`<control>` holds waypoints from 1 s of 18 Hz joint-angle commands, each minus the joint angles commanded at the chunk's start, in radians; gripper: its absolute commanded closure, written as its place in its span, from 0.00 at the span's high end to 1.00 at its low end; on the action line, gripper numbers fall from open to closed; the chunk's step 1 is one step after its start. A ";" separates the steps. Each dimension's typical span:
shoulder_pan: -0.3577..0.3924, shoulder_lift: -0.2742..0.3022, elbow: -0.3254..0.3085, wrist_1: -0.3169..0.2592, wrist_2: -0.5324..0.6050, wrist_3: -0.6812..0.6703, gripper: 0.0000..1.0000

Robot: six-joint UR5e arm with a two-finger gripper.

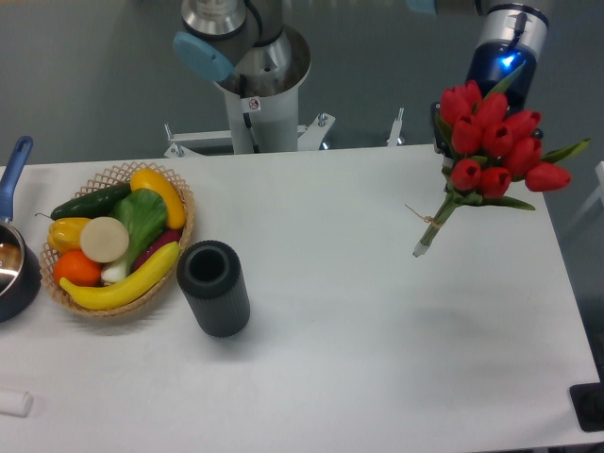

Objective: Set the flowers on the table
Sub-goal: 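Hold the red tulip bouquet by its stems above the table, then lower the gripper with the tulips down onto the table surface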

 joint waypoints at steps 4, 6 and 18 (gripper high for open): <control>-0.003 0.015 -0.020 0.018 0.006 0.000 0.38; 0.003 0.020 -0.026 0.018 0.006 0.000 0.38; -0.103 0.086 0.006 0.014 0.628 -0.014 0.38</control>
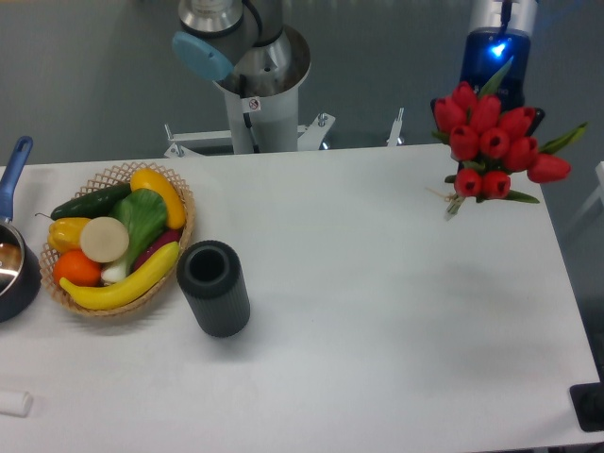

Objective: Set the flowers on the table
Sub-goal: 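Lower the gripper with the tulips down onto the table surface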

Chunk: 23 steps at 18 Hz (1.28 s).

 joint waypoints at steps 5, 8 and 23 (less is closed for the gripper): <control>-0.169 -0.109 0.040 0.006 0.298 0.003 0.38; -0.271 -0.195 0.063 0.008 0.517 0.006 0.38; -0.367 -0.520 0.216 0.006 0.685 0.012 0.37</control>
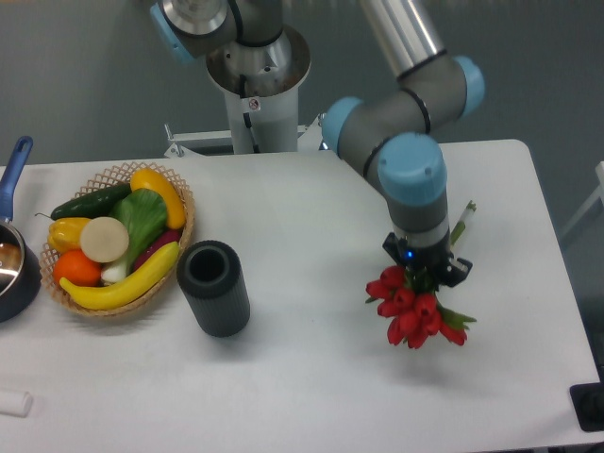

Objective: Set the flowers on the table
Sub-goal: 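Lower the gripper with the tulips down onto the table surface, then open the gripper to release the tulip stems onto the table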

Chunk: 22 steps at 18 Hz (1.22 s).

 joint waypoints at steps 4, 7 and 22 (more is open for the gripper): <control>-0.009 -0.034 0.014 0.000 0.000 -0.005 0.38; -0.011 -0.046 0.015 0.000 0.000 -0.008 0.40; 0.020 0.133 0.032 -0.012 -0.031 0.002 1.00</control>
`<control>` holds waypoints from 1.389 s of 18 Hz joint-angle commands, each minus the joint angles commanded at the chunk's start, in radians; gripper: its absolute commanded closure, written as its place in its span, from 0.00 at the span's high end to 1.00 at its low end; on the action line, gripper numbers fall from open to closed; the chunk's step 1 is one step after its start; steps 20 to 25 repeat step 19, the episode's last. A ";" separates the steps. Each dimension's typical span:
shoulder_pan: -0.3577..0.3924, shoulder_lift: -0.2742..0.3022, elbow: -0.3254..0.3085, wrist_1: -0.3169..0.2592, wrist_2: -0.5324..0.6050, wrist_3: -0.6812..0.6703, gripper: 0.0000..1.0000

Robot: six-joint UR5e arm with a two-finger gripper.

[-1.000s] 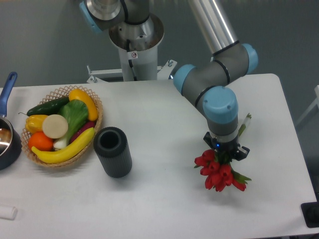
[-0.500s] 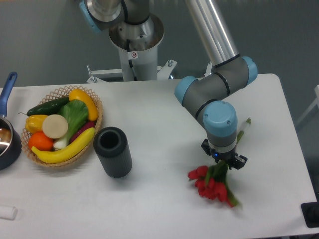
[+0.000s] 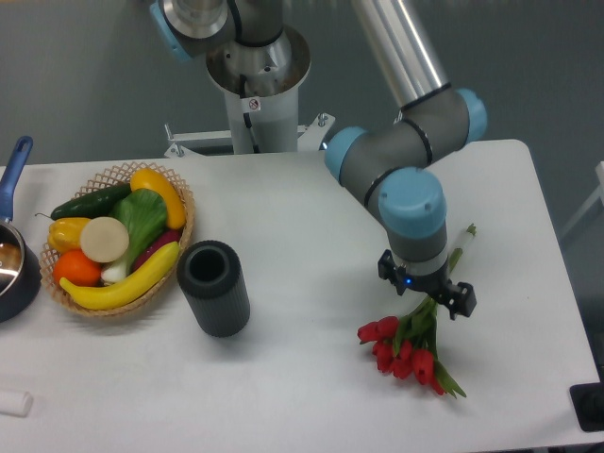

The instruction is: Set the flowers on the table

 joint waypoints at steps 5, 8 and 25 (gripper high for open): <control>0.117 0.084 0.018 -0.078 -0.167 0.149 1.00; 0.187 0.146 0.018 -0.158 -0.198 0.254 1.00; 0.339 0.273 -0.029 -0.298 -0.269 0.512 1.00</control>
